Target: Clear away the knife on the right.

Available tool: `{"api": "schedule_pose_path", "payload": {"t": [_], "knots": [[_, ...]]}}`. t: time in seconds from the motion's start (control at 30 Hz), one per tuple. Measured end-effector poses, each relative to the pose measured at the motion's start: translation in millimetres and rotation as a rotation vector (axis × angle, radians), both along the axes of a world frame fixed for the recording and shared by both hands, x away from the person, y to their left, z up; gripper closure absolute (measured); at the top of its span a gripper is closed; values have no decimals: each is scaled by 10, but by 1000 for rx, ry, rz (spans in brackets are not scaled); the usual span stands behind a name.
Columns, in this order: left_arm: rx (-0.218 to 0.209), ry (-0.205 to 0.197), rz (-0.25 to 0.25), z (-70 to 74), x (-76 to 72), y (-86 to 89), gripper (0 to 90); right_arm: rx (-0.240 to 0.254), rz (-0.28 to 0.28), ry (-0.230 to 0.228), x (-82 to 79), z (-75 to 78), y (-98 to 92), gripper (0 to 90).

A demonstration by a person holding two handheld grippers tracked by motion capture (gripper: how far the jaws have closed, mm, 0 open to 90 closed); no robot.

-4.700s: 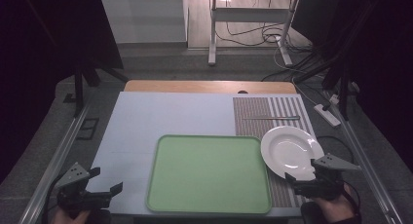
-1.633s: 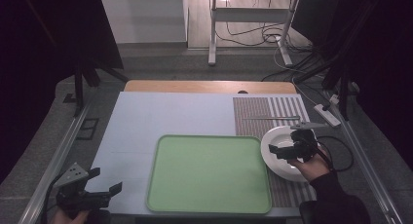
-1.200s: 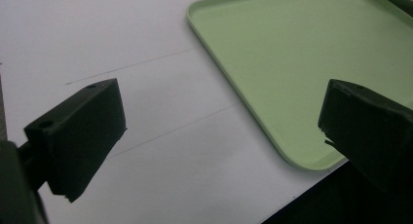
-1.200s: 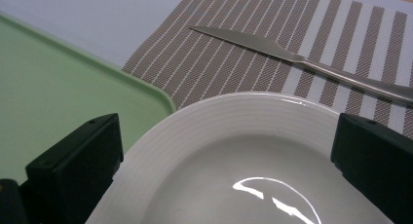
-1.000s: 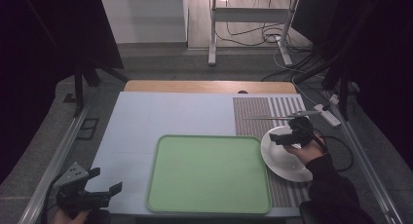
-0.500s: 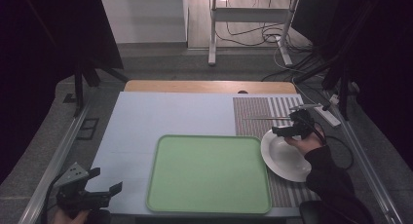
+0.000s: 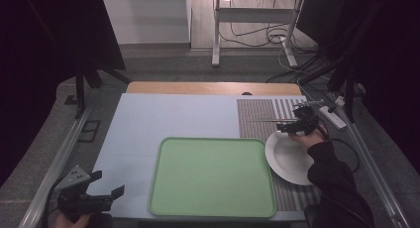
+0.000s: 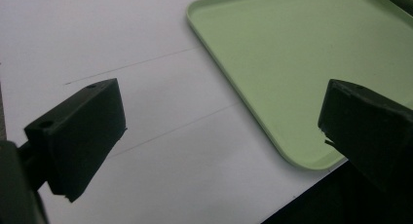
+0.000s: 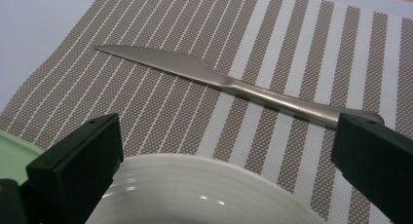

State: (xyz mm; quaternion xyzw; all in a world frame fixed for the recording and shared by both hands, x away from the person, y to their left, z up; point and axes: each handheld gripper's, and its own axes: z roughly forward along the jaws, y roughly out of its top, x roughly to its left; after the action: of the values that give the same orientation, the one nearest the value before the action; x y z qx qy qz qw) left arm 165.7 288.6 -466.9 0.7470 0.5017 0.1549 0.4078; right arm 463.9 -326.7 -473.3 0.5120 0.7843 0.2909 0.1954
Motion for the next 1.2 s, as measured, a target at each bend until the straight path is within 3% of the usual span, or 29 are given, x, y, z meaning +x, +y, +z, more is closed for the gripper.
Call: {"api": "schedule_pose_path", "payload": {"t": [0.17,0.3,0.43,0.57,0.67,0.77,0.93,1.1,1.2], "knots": [[-1,0,-1,0,0,1,33,2,-1,-2,84,10,-19,77],[-1,0,0,0,1,2,33,-23,13,-2,153,23,-32,233],[-1,-1,-1,0,0,1,33,-33,-8,5,232,15,-35,466],[-1,0,-2,-1,1,1,34,-17,-2,34,301,-9,-46,541],[0,0,-2,-1,1,0,34,-19,29,84,378,-29,-68,723],[0,0,-1,-1,2,0,34,-10,38,94,425,-20,-89,900],[0,0,-1,-1,1,0,35,-8,11,91,522,-35,-126,900],[1,0,-1,-1,1,0,35,-45,-60,76,641,-139,-198,900],[-2,1,0,-2,4,1,35,-71,-76,92,690,-202,-248,900]]}}
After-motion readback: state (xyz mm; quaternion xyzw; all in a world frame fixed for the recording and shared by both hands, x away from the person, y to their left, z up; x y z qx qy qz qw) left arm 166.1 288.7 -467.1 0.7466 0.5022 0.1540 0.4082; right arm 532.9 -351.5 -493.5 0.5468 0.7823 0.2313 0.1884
